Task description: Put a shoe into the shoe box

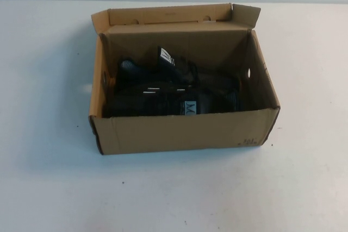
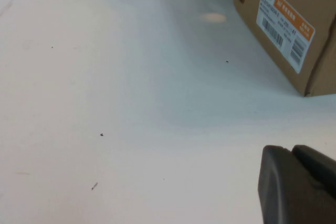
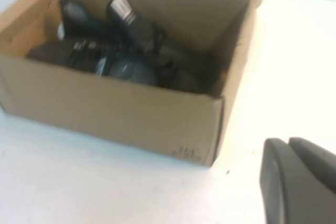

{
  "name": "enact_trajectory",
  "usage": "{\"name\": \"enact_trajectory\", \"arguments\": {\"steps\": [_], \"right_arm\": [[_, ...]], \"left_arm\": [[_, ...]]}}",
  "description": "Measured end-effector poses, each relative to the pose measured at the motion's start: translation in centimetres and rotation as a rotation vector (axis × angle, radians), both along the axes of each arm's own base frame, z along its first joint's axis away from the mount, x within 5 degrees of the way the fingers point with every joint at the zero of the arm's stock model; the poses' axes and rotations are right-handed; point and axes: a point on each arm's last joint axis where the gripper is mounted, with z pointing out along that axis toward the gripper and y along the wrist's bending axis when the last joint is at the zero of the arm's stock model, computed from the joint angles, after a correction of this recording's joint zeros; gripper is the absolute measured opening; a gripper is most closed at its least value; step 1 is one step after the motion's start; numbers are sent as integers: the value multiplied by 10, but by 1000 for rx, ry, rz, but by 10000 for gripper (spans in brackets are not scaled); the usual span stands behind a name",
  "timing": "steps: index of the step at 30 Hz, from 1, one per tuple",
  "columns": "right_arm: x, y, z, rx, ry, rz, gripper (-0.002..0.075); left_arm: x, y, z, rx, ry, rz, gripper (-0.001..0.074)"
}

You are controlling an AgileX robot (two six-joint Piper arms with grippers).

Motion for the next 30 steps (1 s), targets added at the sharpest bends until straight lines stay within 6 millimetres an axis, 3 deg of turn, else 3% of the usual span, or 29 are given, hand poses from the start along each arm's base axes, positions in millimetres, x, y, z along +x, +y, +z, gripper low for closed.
{"name": "enact_trajectory", "arguments": {"steps": [5, 10, 14, 17, 19, 23, 30], "right_arm": [[-20, -8, -6, 51, -67, -29, -16], [-39, -18, -30, 69, -205, -68, -16], [-40, -23, -69, 92, -289, -146, -16], [-32, -25, -106, 80, -239, -212, -16], [-30, -26, -121, 93, -182, -252, -16], [-31, -28, -132, 70, -79, -298, -16], [-32, -28, -135, 23, -71, -295, -16]], "left_arm": [[0, 0, 0, 0, 0, 0, -1], [0, 0, 0, 0, 0, 0, -1], [0, 0, 0, 0, 0, 0, -1], [0, 0, 0, 0, -2, 0, -1], [0, 0, 0, 0, -2, 0, -1], [0, 0, 0, 0, -2, 0, -1], [0, 0, 0, 0, -1, 0, -1]]}}
